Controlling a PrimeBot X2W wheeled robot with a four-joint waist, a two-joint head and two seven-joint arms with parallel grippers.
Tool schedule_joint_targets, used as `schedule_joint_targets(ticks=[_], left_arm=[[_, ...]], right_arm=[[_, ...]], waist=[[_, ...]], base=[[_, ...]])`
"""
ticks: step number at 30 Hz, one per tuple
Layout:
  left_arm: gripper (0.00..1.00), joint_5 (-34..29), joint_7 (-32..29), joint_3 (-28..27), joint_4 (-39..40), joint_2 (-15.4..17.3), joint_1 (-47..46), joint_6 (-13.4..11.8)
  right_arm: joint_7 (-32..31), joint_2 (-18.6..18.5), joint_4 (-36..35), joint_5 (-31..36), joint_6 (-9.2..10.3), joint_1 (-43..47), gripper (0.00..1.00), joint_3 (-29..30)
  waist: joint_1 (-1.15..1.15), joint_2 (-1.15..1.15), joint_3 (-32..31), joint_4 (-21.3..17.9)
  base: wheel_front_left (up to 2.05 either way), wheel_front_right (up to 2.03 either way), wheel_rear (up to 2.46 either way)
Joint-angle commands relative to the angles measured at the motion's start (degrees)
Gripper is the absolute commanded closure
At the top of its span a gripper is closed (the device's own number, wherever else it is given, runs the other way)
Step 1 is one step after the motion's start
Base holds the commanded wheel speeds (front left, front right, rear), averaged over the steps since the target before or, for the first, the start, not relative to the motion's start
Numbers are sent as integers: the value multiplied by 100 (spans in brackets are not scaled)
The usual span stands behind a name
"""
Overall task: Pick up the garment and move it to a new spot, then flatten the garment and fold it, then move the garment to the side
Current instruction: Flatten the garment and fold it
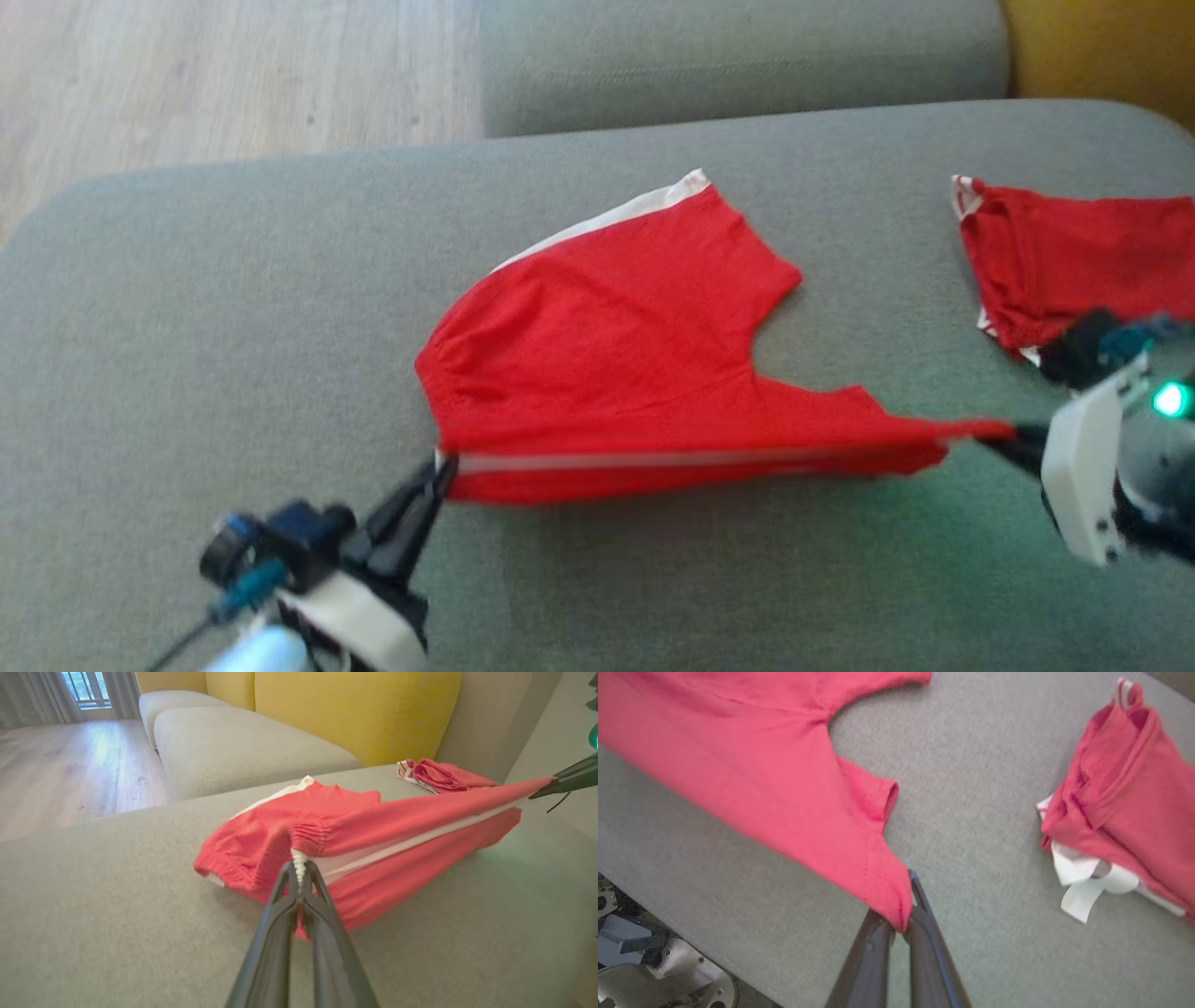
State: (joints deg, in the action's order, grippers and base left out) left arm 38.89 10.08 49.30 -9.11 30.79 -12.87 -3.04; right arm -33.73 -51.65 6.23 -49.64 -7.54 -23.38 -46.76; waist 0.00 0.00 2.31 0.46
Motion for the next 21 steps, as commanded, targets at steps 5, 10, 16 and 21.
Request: schedule_joint_targets(ticks=[5,10,16,21], left_arm=[[100,50,-44,-535,80,156,-811,-71],[100,7,-37,-565,-123,66,-1249,91],[100,-14,12,-599,-547,-113,-1743,261],[100,-40,57,-547,-925,-362,-2115,424]], right_arm=[[-233,98,-117,443,5,-547,100,675],[-567,417,-97,696,5,-1046,100,937],[-858,714,213,885,5,-1658,100,968],[-917,806,562,1084,5,-2264,100,793]], waist=[[0,0,439,260],[0,0,807,467],[0,0,1168,756],[0,0,1437,989]], base=[[0,0,0],[0,0,0],[0,0,0],[0,0,0]])
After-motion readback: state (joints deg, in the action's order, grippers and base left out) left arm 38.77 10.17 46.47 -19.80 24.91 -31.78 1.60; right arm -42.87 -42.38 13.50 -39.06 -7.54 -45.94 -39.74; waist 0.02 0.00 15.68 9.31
